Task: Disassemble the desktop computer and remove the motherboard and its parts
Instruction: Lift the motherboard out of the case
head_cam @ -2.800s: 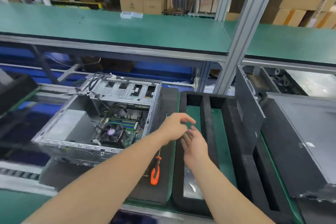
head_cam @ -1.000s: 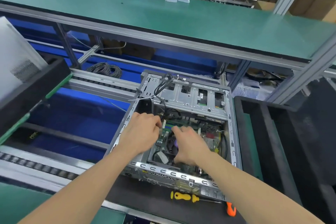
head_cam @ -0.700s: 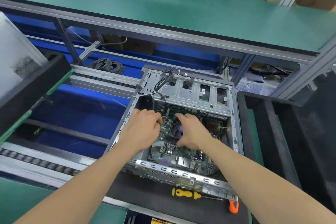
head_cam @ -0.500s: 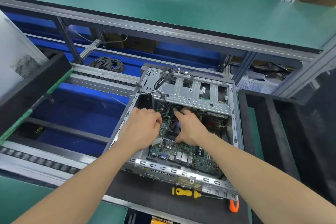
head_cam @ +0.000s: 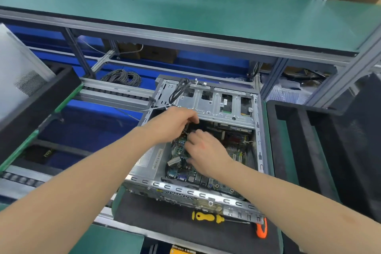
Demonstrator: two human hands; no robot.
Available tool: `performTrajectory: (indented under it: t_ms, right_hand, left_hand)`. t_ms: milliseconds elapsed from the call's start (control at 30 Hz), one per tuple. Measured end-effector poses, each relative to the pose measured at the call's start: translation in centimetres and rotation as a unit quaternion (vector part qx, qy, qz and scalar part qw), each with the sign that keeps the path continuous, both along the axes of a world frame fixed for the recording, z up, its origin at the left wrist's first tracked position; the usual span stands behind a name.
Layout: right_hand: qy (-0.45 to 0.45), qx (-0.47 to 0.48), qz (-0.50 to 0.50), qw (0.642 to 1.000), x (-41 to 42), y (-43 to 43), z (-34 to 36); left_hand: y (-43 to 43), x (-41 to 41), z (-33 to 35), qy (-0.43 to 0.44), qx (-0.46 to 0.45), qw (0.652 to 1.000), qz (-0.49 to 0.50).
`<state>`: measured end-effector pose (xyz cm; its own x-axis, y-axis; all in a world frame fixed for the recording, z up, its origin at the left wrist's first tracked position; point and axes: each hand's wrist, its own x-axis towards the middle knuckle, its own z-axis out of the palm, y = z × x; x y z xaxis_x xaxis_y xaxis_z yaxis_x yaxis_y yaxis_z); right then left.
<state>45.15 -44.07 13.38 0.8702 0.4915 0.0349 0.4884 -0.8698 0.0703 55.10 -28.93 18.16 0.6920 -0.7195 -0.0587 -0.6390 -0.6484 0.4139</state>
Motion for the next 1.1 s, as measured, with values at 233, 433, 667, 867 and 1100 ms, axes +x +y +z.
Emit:
performTrajectory:
  t_ms: [233,433,667,867,1100]
  right_hand:
    - [0.045,-0.164,0.178,0.969,0.0,3.1,-1.2]
    - [0.099,-0.227,0.072,0.966,0.6,5.9,-2.3]
    - [0.123,-0.215,0.123,0.961,1.1,4.9,-2.1]
    - [0.128,-0.203,0.12,0.963,1.1,5.0,-1.8]
    - [0.139,-0.184,0.116,0.966,0.9,4.6,-2.0]
  left_hand:
    - [-2.7,1.1,-3.1,-0.035,0.155,0.956,-0.245]
    - [-3.5,1.4,-3.9,-0.003,0.148,0.964,-0.223]
    - [-3.5,1.1,-3.8,-0.014,0.181,0.959,-0.219]
    - [-3.7,1.2,-4.1,-0.008,0.178,0.961,-0.212]
    - [-3.9,1.1,-4.1,-0.01,0.18,0.963,-0.202]
